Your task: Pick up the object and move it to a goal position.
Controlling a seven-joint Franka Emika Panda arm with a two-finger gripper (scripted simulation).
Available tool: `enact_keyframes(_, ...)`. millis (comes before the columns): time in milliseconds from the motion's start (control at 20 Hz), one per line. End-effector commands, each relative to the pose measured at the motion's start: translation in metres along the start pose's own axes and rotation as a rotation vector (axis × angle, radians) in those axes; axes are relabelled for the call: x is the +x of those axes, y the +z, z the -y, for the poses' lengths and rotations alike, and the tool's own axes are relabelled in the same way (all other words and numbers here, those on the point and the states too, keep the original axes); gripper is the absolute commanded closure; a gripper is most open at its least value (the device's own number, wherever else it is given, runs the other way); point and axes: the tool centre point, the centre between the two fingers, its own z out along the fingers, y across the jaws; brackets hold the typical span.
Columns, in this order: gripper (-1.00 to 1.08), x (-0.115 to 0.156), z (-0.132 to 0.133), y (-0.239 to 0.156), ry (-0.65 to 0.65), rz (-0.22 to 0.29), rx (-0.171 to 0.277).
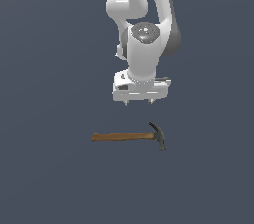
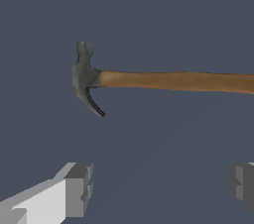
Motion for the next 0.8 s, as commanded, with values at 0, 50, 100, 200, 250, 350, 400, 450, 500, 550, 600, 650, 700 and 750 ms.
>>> enact_keyframes(0,-0.92,-0.001,0.003,0.0,-0.002,0.002,0.001)
enact_keyframes(50,-0.92,-0.001,0.003,0.0,-0.001,0.002,0.001)
enact_keyframes(100,-0.92,0.0,0.002,0.0,-0.002,0.001,0.001)
enact_keyframes(200,-0.92,0.0,0.001,0.001,-0.009,0.001,0.0)
enact_keyframes(250,-0.92,0.0,0.001,0.001,-0.015,0.001,0.0)
enact_keyframes(350,-0.92,0.001,0.001,0.003,-0.033,0.002,-0.001)
enact_keyframes(400,-0.92,0.002,0.0,0.003,-0.043,0.002,-0.002)
enact_keyframes(450,-0.92,0.002,0.0,0.004,-0.055,0.002,-0.002)
enact_keyframes(500,-0.92,0.003,0.0,0.005,-0.068,0.002,-0.003)
enact_keyframes(550,-0.92,0.004,-0.001,0.006,-0.082,0.002,-0.004)
enact_keyframes(600,-0.92,0.004,-0.001,0.008,-0.098,0.003,-0.005)
enact_keyframes(650,-0.92,0.005,-0.002,0.009,-0.115,0.003,-0.006)
enact_keyframes(700,-0.92,0.006,-0.002,0.01,-0.133,0.003,-0.006)
enact_keyframes(750,-0.92,0.007,-0.003,0.012,-0.153,0.003,-0.007)
